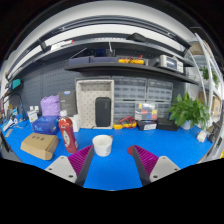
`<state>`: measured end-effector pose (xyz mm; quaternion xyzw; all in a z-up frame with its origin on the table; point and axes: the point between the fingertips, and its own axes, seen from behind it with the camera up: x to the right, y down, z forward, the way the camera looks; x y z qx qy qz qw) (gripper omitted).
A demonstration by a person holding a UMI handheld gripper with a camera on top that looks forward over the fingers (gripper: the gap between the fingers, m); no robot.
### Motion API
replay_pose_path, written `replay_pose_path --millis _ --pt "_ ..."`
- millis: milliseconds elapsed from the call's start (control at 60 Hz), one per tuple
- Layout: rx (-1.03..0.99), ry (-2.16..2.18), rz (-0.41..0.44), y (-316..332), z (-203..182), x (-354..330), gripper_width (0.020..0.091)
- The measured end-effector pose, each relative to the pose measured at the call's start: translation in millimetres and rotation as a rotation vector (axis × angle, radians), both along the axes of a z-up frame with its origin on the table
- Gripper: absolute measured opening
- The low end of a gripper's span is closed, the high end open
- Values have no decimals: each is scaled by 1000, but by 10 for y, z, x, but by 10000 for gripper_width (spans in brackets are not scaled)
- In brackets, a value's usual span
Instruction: Pour water
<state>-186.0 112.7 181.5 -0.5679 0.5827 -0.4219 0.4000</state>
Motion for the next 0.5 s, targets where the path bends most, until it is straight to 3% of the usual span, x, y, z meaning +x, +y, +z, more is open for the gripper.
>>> replay_pose_path --millis 300,500 --pt "43 40 152 1356 -400 462 799" --pt "87 43 170 1918 -613 1026 801"
